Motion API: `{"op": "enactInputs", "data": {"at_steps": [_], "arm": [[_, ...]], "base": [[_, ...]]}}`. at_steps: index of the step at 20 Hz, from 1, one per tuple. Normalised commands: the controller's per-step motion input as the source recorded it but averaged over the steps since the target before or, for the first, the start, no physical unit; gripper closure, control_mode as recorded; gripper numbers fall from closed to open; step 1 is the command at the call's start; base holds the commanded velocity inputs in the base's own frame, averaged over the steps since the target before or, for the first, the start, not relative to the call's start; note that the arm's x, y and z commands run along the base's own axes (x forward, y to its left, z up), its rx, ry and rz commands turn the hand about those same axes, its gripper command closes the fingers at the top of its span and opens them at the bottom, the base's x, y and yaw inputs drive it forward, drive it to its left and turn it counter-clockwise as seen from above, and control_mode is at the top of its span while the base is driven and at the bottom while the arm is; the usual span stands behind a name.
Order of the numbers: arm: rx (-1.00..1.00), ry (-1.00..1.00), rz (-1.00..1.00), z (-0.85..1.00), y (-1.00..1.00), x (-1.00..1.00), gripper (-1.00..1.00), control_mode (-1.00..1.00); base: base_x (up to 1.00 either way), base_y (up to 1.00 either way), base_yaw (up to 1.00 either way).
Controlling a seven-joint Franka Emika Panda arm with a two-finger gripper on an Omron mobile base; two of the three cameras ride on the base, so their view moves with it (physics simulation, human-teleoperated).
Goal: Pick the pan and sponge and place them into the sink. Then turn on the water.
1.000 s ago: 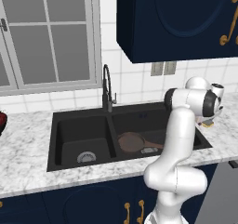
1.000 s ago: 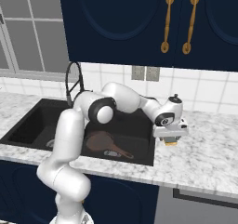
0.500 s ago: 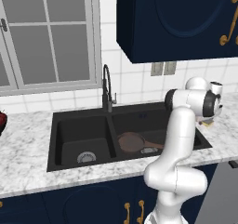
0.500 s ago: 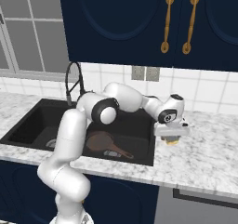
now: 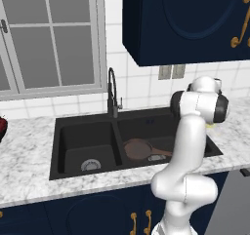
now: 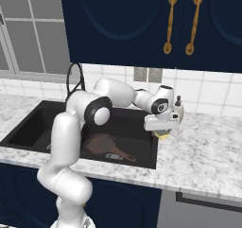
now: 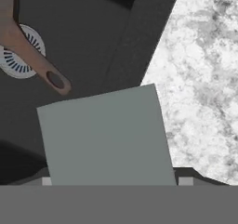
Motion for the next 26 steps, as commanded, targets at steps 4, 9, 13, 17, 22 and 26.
{"op": "enactInputs", "data": {"at_steps": [4, 9, 13, 17, 22, 26], "arm": [[-0.03, 0.0, 0.1, 0.51, 0.89, -0.7, 1.0, -1.0], [-0.02, 0.0, 0.06, 0.57, 0.73, -0.9, 1.0, -1.0], [-0.01, 0.0, 0.06, 0.42, 0.8, -0.75, 1.0, -1.0], [0.0, 0.0, 0.06, 0.19, 0.83, -0.48, 1.0, -1.0], [0.02, 0.0, 0.06, 0.0, 0.75, -0.12, 1.0, -1.0], [0.06, 0.0, 0.05, 0.0, 0.6, 0.03, 1.0, -1.0]], "base": [[0.0, 0.0, 0.0], [0.0, 0.0, 0.0], [0.0, 0.0, 0.0], [0.0, 0.0, 0.0], [0.0, 0.0, 0.0], [0.0, 0.0, 0.0]]}}
